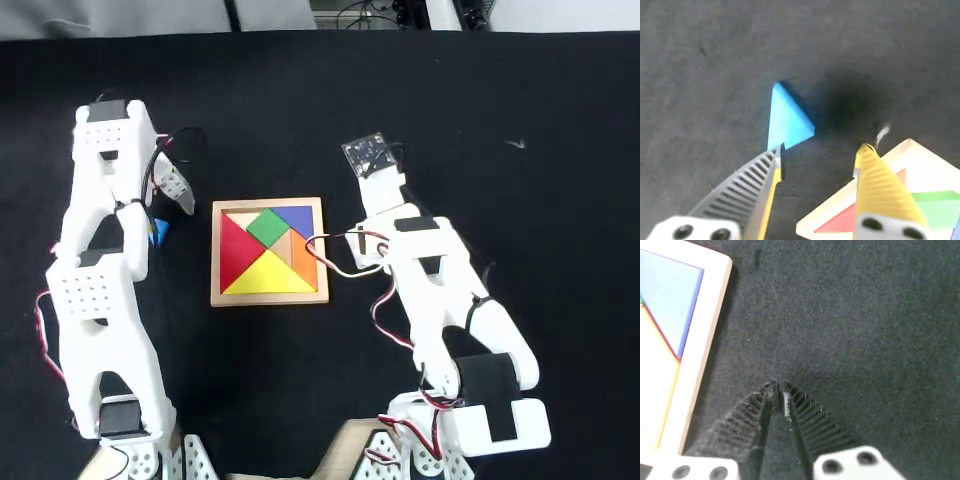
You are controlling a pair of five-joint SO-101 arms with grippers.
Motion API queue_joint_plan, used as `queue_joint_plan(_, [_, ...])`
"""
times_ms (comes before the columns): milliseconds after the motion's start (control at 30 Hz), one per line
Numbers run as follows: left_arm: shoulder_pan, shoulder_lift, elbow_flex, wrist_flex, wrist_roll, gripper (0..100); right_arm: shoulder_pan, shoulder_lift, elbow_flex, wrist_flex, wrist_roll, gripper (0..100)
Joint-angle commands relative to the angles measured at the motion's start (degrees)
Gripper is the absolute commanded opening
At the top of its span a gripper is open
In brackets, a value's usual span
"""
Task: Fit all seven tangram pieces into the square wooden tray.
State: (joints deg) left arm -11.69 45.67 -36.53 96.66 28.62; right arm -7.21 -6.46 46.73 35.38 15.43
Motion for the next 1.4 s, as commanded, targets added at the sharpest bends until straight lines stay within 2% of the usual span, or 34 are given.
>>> queue_joint_plan(0, [0.6, -3.5, 0.2, -2.5, -1.1, 24, -0.5, -0.3, -1.9, -0.4, -0.2, 1.1])
queue_joint_plan(267, [-1.5, -3.5, 4.2, -6.7, -1.0, 24, -0.5, -0.3, -1.9, -0.4, -0.2, 1.1])
queue_joint_plan(1100, [-5.1, -3.4, 7.2, -9.9, -1.1, 24, -0.5, -0.2, -1.9, -0.4, -0.2, 1.1])
queue_joint_plan(1167, [-5.0, -3.5, 7.3, -9.8, -1.1, 22, -0.5, -0.2, -1.9, -0.4, -0.2, 1.1])
queue_joint_plan(1367, [-5.1, -3.6, 7.2, -8.9, -1.0, 5, -0.5, -0.2, -1.9, -0.4, -0.2, 1.1])
